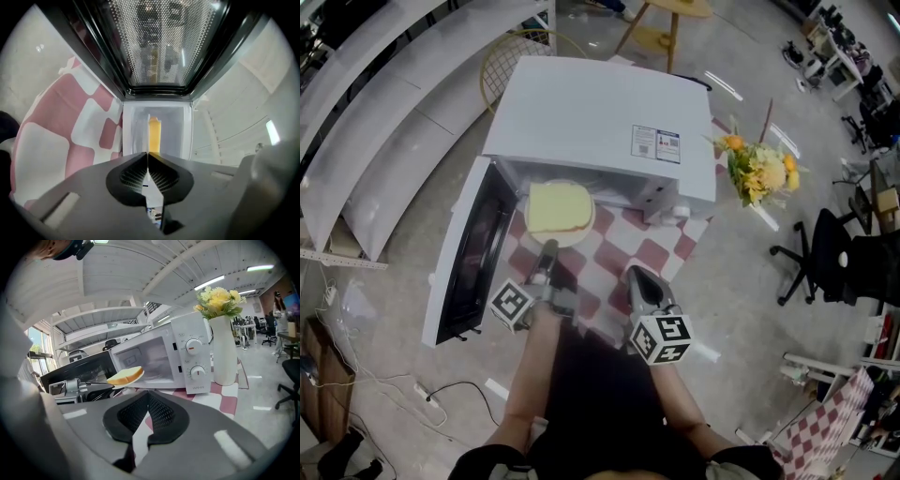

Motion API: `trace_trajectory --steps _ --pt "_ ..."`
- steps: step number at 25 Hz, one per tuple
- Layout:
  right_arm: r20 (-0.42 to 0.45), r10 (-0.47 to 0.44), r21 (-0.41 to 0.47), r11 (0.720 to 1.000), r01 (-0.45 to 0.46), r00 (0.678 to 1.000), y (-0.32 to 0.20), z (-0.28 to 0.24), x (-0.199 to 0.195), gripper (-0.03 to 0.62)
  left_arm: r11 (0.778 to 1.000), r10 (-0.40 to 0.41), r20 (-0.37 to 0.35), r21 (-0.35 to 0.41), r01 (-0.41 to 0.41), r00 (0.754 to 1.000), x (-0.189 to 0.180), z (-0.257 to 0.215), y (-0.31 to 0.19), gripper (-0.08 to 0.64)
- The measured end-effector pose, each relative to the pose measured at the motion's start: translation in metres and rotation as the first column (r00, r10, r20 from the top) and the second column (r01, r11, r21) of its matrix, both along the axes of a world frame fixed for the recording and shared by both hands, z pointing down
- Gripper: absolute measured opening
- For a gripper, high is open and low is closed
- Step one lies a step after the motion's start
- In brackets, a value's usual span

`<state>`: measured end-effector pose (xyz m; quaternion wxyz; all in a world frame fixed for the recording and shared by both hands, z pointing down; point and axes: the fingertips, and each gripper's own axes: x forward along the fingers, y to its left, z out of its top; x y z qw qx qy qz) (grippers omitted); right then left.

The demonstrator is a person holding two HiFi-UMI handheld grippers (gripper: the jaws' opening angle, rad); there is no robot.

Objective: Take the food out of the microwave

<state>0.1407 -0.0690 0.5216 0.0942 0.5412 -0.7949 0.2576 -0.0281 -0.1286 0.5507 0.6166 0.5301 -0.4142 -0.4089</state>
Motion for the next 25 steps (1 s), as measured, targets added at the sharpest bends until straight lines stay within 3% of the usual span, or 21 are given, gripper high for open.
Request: trace_trajectory --steps 18,25 --pt "0.009 0.088 0.068 0.994 -0.088 0.996 0.004 -0.039 0.021 0.001 0.999 -0.008 0.026 0.042 0.007 1.0 -0.004 -0.043 0.034 0.017" --pt "0.0 0.141 0.129 0.982 -0.14 0.99 0.005 -0.06 0.035 0.0 0.998 -0.029 -0.01 0.047 0.03 1.0 -0.003 -0.06 0.04 0.017"
